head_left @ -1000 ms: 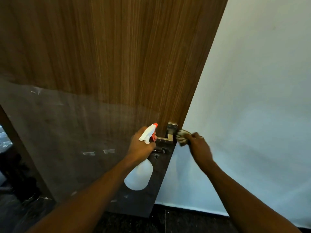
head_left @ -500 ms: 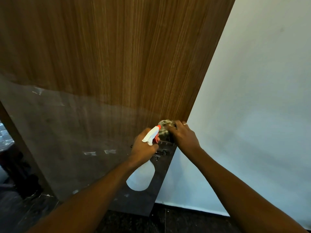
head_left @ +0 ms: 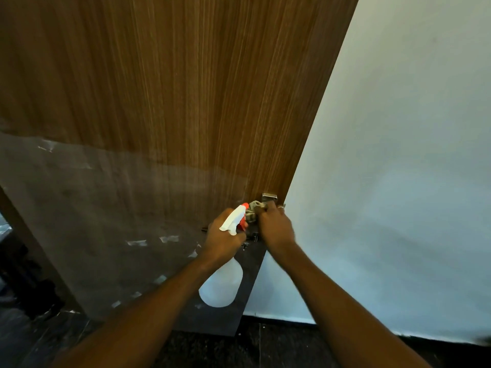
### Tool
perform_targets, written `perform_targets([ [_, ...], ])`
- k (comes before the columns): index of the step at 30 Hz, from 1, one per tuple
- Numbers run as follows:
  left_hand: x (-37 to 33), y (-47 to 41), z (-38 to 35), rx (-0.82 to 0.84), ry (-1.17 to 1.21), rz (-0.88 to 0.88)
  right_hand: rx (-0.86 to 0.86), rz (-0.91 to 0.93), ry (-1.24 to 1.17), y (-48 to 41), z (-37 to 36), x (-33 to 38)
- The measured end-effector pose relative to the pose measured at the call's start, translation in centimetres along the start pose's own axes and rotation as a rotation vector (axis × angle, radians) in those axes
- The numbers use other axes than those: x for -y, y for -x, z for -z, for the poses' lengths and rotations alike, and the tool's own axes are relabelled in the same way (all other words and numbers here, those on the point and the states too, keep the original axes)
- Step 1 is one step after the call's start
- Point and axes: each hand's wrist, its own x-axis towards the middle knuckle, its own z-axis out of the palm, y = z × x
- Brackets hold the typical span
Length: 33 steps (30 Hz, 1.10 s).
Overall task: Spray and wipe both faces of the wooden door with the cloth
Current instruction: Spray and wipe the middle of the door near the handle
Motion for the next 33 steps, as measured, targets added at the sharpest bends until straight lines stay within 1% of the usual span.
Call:
perform_targets([
  [2,0.2,0.5,0.7,-0.013,0.031,0.002,0.039,0.036,-0.063,-0.1,-0.1,2.8],
  [4,0.7,0.4,2.0,-0.038,0.062,0.008,0.062,0.031,-0.209,-0.4,0.0,5.2],
  [7,1.6,-0.1,4.1,-0.07,-0.011,-0.043,0.122,0.016,-0.216,-1.1,-0.1,6.6],
  [8,1.7,-0.1,4.5,-0.073,-0.033,-0.06,0.132,-0.004,-0.217,-1.0,0.0,6.1],
  [10,2.0,0.2,4.8,-0.058,-0.025,-0.122,0.091,-0.033,-0.258,-0.2,0.3,3.8],
  [12,2.2,0.6,4.7,-0.06,-0.009,-0.198,0.018,-0.088,-0.223,0.8,0.8,0.2],
  [15,2.9,0.8,4.4,-0.044,0.024,-0.226,-0.017,-0.223,-0.373,2.4,0.8,-4.9],
  [17,3.2,1.2,4.0,-0.036,0.046,-0.194,-0.091,-0.325,-0.469,3.4,0.2,-5.5],
  [19,3.6,1.4,3.4,-0.048,0.081,-0.159,-0.181,-0.429,-0.523,4.0,-0.5,-4.1],
  [21,3.6,1.9,3.3,-0.047,0.088,-0.15,-0.223,-0.513,-0.662,4.1,-1.7,-0.8],
  [25,4.6,2.3,5.1,-0.079,0.064,-0.208,-0.343,-0.656,-0.833,3.1,-3.8,5.6],
  [26,5.0,2.1,5.8,-0.092,0.059,-0.234,-0.332,-0.643,-0.87,2.8,-4.3,7.0],
  [27,5.4,2.0,6.4,-0.106,0.057,-0.239,-0.294,-0.593,-0.89,2.6,-4.9,8.5],
  [29,5.7,1.9,7.4,-0.095,0.057,-0.215,-0.205,-0.513,-0.882,2.5,-5.7,11.3],
  [31,5.9,2.0,8.1,-0.075,0.016,-0.251,-0.152,-0.544,-0.901,2.5,-6.4,12.3],
  [33,6.8,1.9,8.7,-0.106,0.03,-0.277,-0.122,-0.62,-0.989,2.7,-6.2,11.1],
])
